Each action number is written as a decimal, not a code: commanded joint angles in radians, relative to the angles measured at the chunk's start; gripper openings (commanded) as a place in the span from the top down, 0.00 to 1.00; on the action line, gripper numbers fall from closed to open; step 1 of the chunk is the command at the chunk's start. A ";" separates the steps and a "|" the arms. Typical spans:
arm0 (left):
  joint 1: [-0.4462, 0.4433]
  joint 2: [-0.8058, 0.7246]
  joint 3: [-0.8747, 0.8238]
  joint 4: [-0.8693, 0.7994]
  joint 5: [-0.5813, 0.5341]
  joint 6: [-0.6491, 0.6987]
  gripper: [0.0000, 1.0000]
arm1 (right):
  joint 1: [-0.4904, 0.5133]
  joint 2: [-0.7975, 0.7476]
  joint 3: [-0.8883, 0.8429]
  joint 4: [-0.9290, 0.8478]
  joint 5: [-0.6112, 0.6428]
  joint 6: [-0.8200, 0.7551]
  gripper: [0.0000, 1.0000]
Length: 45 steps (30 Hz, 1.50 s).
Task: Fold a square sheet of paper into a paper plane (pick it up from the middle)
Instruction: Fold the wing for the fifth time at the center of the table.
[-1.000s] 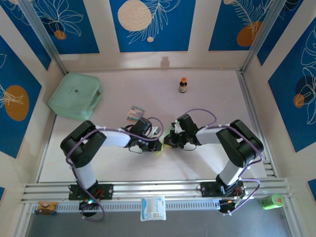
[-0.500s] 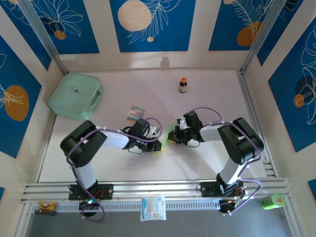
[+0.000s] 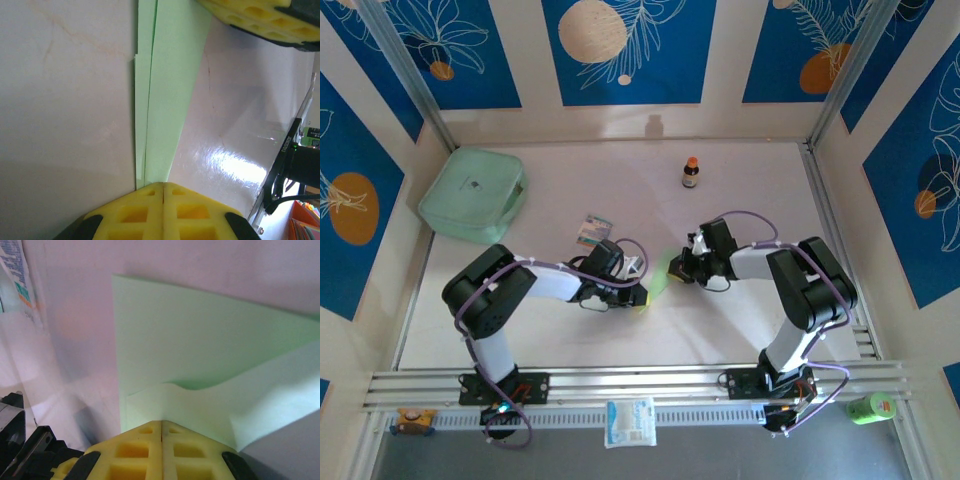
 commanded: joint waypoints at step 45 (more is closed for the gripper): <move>-0.025 0.166 0.404 -0.344 0.026 0.171 0.93 | -0.147 0.076 0.050 -0.074 0.013 -0.084 0.96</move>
